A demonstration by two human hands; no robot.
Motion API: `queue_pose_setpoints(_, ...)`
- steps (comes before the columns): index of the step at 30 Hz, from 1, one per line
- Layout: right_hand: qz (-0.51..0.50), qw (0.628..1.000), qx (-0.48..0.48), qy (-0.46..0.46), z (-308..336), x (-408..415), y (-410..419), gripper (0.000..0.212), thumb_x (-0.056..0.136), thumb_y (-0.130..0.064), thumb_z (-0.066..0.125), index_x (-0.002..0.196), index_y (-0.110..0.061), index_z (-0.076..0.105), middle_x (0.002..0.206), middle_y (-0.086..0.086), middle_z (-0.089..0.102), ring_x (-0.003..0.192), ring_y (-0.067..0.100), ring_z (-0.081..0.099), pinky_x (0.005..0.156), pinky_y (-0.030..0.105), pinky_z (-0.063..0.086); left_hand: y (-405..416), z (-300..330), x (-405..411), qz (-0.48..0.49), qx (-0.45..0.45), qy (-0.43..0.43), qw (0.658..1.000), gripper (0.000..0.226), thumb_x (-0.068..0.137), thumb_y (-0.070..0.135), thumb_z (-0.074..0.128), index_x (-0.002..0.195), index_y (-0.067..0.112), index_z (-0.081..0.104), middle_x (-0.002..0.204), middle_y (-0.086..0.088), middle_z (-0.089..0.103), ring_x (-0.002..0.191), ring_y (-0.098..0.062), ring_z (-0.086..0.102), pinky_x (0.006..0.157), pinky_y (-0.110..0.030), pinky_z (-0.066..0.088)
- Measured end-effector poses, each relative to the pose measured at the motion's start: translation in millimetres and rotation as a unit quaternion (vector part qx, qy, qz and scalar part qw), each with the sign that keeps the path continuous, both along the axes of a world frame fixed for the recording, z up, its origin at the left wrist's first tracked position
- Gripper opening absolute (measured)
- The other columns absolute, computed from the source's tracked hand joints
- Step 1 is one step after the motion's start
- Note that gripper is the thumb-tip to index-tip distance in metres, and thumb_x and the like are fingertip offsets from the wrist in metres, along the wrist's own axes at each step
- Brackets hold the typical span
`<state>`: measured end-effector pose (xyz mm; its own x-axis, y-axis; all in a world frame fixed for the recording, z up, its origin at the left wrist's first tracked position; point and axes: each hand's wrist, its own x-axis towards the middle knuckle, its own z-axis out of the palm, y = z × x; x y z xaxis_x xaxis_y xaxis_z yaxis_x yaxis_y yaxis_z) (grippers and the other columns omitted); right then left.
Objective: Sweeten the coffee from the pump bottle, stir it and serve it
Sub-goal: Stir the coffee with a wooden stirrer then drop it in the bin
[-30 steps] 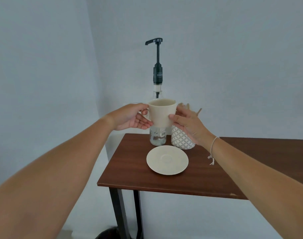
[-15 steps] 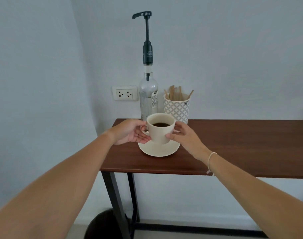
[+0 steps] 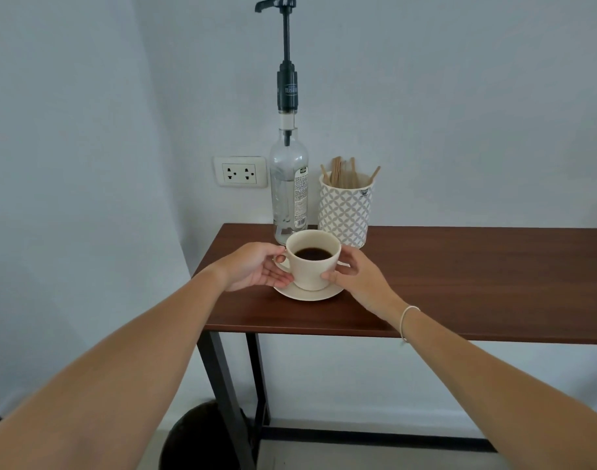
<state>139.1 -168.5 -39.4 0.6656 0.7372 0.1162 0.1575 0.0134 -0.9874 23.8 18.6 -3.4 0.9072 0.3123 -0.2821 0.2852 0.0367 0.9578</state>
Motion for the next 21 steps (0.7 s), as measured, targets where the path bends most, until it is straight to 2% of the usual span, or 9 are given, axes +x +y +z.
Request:
queue_pose_setpoints(4,0.003,1.000,-0.016,-0.011,0.5,3.9,2.5,0.060,0.078,-0.008,0.074,0.131,-0.017,0.047,0.124,-0.005,0.058,0.111,0.011,0.058,0.071,0.003,0.049,2.2,-4.6,3.3,0.007,-0.001,-0.005,1.000,0.035,0.097,0.023,0.037,0.065,0.011,0.046,0.073,-0.019,0.071,0.075,-0.025,0.071,0.064,-0.029,0.058)
queue_pose_setpoints(9,0.002,1.000,-0.026,-0.014,0.1,8.8,4.7,0.058,0.078,-0.009,0.075,0.129,-0.018,0.048,0.123,-0.004,0.058,0.107,0.009,0.059,0.069,0.001,0.048,5.4,-8.2,5.8,0.011,0.004,-0.010,1.000,0.035,0.097,0.027,0.039,0.067,0.011,0.048,0.076,-0.019,0.072,0.078,-0.026,0.071,0.065,-0.029,0.058)
queue_pose_setpoints(12,0.011,0.999,-0.041,-0.023,2.3,14.0,4.7,0.058,0.080,-0.008,0.072,0.132,-0.014,0.047,0.131,0.002,0.057,0.115,0.015,0.058,0.082,0.013,0.051,6.7,-11.4,6.4,0.008,0.009,-0.012,1.000,0.034,0.096,0.029,0.039,0.067,0.012,0.048,0.076,-0.017,0.073,0.078,-0.025,0.071,0.065,-0.029,0.058)
queue_pose_setpoints(14,0.008,0.997,-0.058,-0.046,7.2,18.8,2.8,0.058,0.084,-0.006,0.067,0.137,-0.011,0.044,0.135,0.007,0.055,0.120,0.018,0.056,0.098,0.027,0.047,8.1,-12.7,6.9,0.005,0.010,-0.013,1.000,0.035,0.096,0.030,0.040,0.068,0.013,0.049,0.078,-0.017,0.074,0.080,-0.025,0.071,0.067,-0.029,0.058)
queue_pose_setpoints(15,0.000,0.996,-0.062,-0.056,11.3,21.7,1.6,0.057,0.086,-0.005,0.064,0.139,-0.010,0.042,0.135,0.009,0.055,0.120,0.018,0.055,0.101,0.029,0.044,8.8,-13.1,6.9,0.004,0.008,-0.013,1.000,0.035,0.096,0.030,0.040,0.068,0.012,0.050,0.079,-0.018,0.074,0.081,-0.026,0.071,0.068,-0.029,0.058)
queue_pose_setpoints(18,-0.044,0.993,-0.054,-0.099,30.0,33.0,-1.5,0.048,0.089,-0.005,0.058,0.135,-0.011,0.047,0.127,0.007,0.059,0.112,0.017,0.057,0.097,0.027,0.044,9.8,-14.8,6.7,0.003,-0.001,-0.014,1.000,0.035,0.095,0.031,0.042,0.068,0.012,0.051,0.080,-0.019,0.073,0.080,-0.026,0.071,0.068,-0.029,0.058)
queue_pose_setpoints(21,-0.099,0.984,-0.024,-0.148,56.0,47.6,0.1,0.036,0.090,-0.012,0.058,0.126,-0.015,0.057,0.113,0.003,0.064,0.103,0.019,0.062,0.094,0.034,0.052,10.3,-15.3,7.3,0.001,-0.006,-0.018,1.000,0.035,0.095,0.031,0.042,0.068,0.011,0.052,0.079,-0.019,0.073,0.080,-0.026,0.071,0.069,-0.030,0.058)
